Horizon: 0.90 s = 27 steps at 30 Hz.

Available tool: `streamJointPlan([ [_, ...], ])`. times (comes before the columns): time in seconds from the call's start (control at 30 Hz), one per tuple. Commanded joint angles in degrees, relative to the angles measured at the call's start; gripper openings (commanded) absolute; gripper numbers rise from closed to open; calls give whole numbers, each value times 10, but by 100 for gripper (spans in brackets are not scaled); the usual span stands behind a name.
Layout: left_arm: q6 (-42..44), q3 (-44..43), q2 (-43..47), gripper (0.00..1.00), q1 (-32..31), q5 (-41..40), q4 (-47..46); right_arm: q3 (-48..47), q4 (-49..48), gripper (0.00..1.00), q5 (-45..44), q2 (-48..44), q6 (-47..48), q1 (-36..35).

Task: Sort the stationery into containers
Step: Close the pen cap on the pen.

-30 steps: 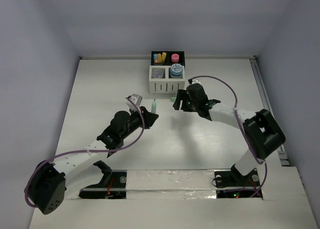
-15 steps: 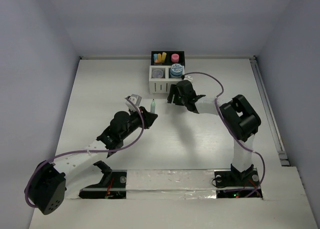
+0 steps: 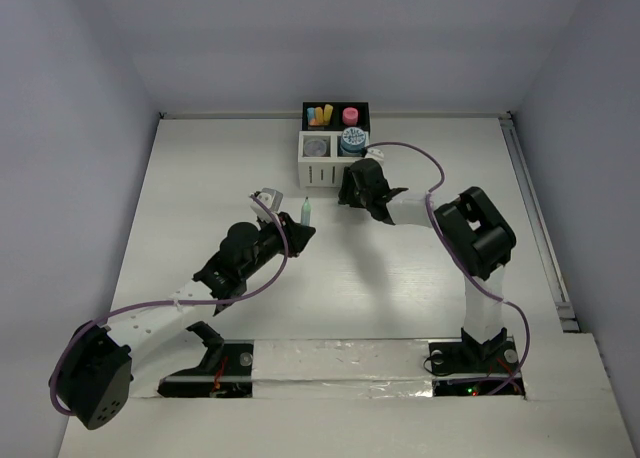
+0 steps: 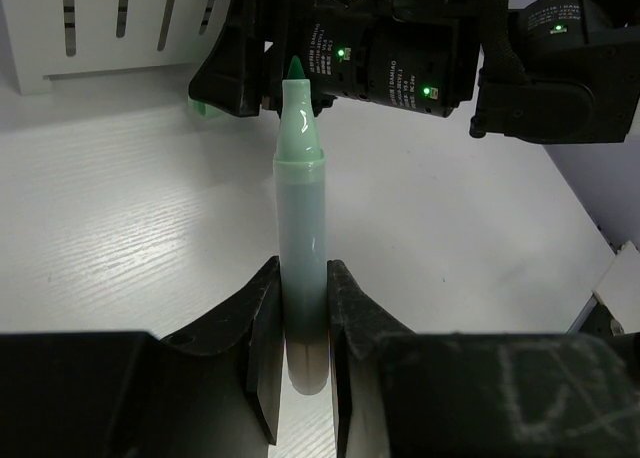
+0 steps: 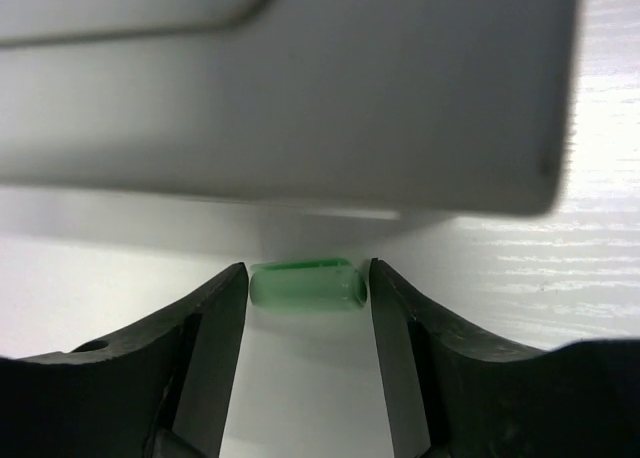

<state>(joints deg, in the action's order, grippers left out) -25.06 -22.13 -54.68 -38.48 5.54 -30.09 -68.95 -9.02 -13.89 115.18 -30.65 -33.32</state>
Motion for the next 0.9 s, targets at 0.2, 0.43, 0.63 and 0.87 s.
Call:
streamJointPlan([
  [0.2,12,1,6,0,3,-4,-29,-5,36,50,-3,28,48,-3],
  [0.43,12,1,6,0,3,-4,-30,59,31,49,87,-34,103,-22],
  [0.63,12,0,7,0,3,-2,-32,109,99,49,216,-113,184,-51],
  [0.87,11,2,10,0,3,-4,-33,122,182,60,269,-141,256,-69],
])
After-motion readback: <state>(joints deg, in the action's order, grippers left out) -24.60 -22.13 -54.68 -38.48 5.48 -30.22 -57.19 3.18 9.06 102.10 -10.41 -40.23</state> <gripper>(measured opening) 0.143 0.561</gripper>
